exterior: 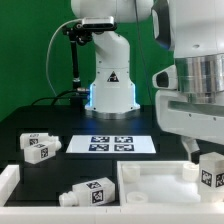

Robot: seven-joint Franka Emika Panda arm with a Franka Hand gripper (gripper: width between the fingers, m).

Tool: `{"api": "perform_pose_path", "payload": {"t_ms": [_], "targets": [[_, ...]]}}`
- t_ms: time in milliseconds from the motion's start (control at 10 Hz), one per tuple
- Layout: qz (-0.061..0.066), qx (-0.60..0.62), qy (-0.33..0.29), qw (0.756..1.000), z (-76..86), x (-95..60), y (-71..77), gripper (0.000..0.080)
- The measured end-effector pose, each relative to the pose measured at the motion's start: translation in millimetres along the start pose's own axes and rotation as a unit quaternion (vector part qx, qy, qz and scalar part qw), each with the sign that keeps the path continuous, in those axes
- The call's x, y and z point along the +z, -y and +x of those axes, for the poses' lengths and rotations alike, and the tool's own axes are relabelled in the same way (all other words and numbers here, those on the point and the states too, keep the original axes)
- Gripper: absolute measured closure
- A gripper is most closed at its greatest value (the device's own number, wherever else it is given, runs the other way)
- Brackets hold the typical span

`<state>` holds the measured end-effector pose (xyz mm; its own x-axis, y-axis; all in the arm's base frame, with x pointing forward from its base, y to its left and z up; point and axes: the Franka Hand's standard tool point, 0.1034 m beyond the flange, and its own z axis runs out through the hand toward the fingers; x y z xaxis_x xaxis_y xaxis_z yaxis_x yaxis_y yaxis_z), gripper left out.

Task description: Assemble one leg

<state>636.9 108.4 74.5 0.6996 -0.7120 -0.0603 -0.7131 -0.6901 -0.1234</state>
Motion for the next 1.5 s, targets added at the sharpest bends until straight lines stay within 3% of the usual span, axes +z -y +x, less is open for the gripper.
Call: {"api": "perform_pose_path", "payload": {"t_ms": [100,200,500,600,700,900,1100,1200,1300,1500], "targets": [[-0.007,-0.115,0.005,0.993,3.2,-0.5,1.3,0.0171],[-0.007,-0.181,0.005,0.983,7.2,0.2,0.8,0.0156],[-0.007,-0.262,0.006,0.965,7.3,0.9,-0.1,0.015],[-0.014,-0.317,0.001,0.948,7.6,0.9,0.1,0.015],[-0.036,-0.401,-0.013,0.915,4.5,1.6,3.3,0.015],[-0.046,-0.523,-0.031,0.851,4.8,1.5,8.5,0.015],[-0.043,-0.502,-0.031,0.863,4.6,1.9,8.4,0.0172],[-0.042,-0.487,-0.031,0.872,4.5,2.0,8.5,0.036],[-0.041,-0.46,-0.033,0.886,4.3,2.1,8.6,0.0499],[-0.038,-0.397,-0.035,0.916,4.7,2.1,8.3,0.0515]]}}
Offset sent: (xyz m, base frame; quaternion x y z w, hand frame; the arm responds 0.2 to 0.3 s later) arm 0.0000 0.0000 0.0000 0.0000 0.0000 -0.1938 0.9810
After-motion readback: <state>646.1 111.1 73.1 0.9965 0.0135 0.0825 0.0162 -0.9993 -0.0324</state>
